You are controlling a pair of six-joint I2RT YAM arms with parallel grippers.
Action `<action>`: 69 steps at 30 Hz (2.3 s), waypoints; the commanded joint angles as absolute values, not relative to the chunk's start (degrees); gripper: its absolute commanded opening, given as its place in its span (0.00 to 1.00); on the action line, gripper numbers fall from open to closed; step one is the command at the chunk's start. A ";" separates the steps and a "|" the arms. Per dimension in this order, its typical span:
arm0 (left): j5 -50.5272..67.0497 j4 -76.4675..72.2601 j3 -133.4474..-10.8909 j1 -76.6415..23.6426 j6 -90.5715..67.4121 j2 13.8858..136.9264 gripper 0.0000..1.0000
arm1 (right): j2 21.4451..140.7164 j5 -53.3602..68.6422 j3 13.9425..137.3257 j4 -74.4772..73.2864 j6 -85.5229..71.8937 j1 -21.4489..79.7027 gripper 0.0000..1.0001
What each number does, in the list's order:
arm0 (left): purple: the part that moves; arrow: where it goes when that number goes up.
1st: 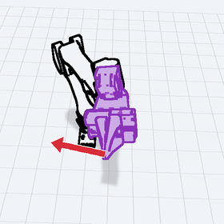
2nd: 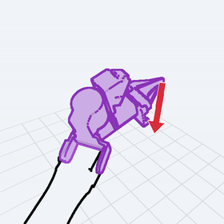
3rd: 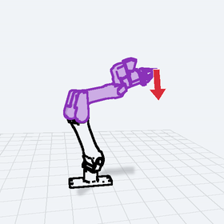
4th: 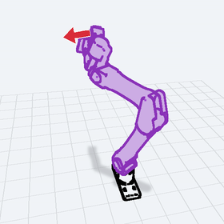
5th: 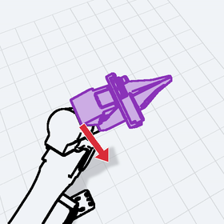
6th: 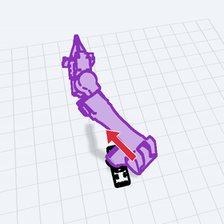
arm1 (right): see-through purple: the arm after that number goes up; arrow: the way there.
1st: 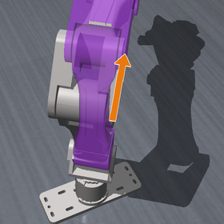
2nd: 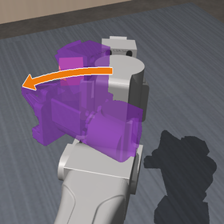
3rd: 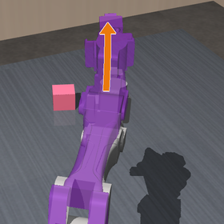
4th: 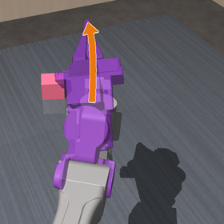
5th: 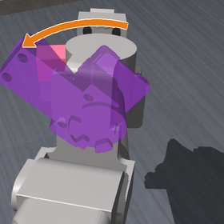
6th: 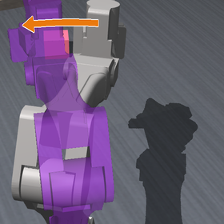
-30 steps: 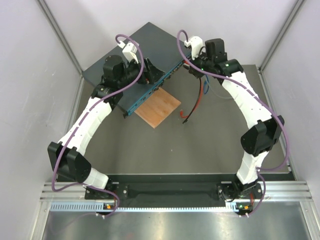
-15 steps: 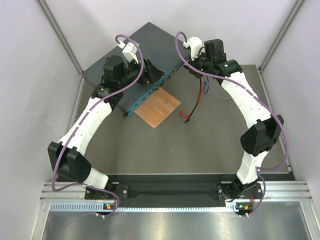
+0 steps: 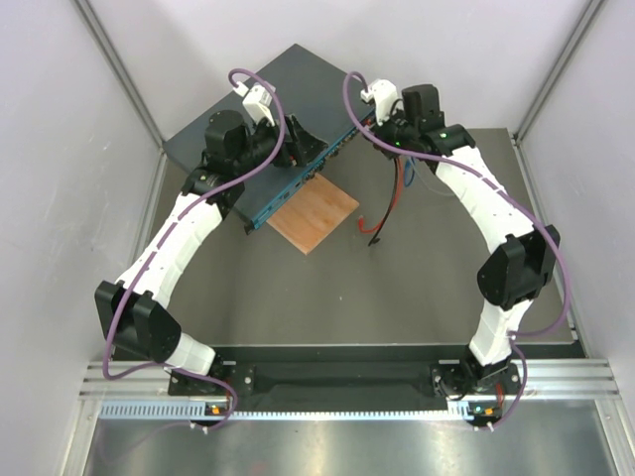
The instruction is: Insert the plug into the switch port
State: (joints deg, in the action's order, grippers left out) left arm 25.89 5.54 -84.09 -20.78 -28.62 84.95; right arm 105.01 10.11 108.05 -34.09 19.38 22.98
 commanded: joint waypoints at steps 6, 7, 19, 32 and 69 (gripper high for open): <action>26.19 1.49 -83.94 -20.74 -29.44 83.67 0.85 | 99.06 9.58 107.23 -30.15 19.60 23.91 0.00; 26.28 1.49 -83.94 -20.74 -29.44 83.67 0.85 | 98.70 9.32 107.23 -30.15 19.95 23.82 0.00; 26.28 1.41 -84.11 -20.74 -29.71 83.85 0.85 | 100.19 8.00 108.10 -30.06 20.04 23.82 0.00; 26.37 0.97 -84.02 -20.74 -29.88 84.11 0.85 | 101.25 8.53 107.76 -30.50 20.04 24.17 0.00; 26.54 0.44 -83.23 -20.48 -30.23 83.94 0.85 | 102.48 7.29 106.88 -26.99 18.98 24.26 0.00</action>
State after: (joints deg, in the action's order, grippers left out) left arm 26.06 3.84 -83.42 -20.71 -30.00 84.95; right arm 102.15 7.51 106.15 -30.83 19.40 23.64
